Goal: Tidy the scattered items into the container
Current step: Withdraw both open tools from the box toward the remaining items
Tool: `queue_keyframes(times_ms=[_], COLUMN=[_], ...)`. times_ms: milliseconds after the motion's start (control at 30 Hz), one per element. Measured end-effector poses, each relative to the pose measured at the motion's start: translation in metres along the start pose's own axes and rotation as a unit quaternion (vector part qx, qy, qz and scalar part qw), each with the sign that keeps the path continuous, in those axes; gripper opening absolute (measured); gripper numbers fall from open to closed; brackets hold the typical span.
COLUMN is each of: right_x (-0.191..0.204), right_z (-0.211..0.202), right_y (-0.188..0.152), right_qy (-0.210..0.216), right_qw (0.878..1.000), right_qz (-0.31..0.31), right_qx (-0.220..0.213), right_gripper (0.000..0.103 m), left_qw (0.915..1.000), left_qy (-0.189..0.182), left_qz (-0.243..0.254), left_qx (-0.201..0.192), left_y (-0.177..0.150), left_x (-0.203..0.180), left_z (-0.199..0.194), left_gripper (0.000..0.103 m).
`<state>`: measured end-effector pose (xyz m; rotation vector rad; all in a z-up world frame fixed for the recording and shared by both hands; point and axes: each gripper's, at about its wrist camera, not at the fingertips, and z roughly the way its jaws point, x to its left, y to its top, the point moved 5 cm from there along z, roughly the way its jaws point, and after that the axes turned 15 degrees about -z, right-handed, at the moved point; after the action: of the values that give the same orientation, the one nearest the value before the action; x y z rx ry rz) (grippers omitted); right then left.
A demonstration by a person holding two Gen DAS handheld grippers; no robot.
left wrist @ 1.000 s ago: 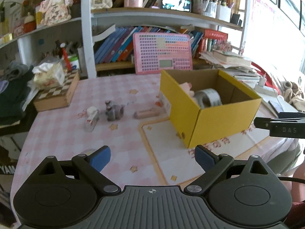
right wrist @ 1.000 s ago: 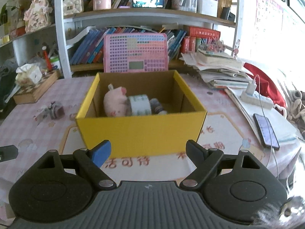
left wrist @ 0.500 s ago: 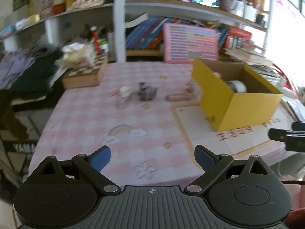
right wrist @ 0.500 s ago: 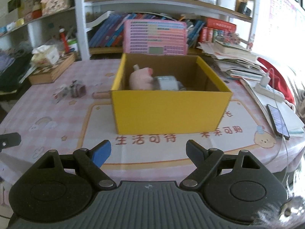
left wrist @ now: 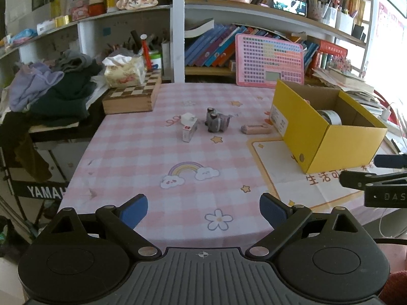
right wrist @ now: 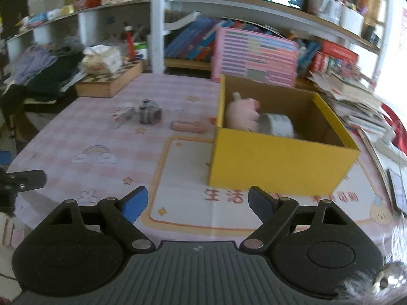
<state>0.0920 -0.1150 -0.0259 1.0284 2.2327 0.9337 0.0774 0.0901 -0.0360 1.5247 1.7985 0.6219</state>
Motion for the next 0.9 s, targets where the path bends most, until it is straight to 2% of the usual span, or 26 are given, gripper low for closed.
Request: queue_keyframes(times_ms=[200,367,700,900], right_x=[0.012,0.017,0.017,0.006], right_z=[0.011,0.027,0.062,0.085], right_y=[0.013,0.024,0.057,0.078], right_qy=[0.03,0.056,0.103,0.114], right_qw=[0.999,0.997,0.99,0.987], right_qz=[-0.029,-0.047,-0.095,-0.11], right_qx=[-0.004,-0.005,-0.014,-0.019], right_gripper=[0.083,0.082,0.061,0.061], left_qw=[1.0,0.9999,0.9996,0.9995], left_qy=[-0.006,0.009,0.027,0.03], left_qz=[0.0,0.006,-0.008,-0.01], left_qx=[-0.002,-0.005,-0.009,-0.008], left_y=[0.003,0.007,0.03,0.044], left_x=[0.001,0.0,-0.003,-0.011], left_z=[0.002,0.009,0.037,0.058], left_gripper=[0.097,0.097,0.097,0.097])
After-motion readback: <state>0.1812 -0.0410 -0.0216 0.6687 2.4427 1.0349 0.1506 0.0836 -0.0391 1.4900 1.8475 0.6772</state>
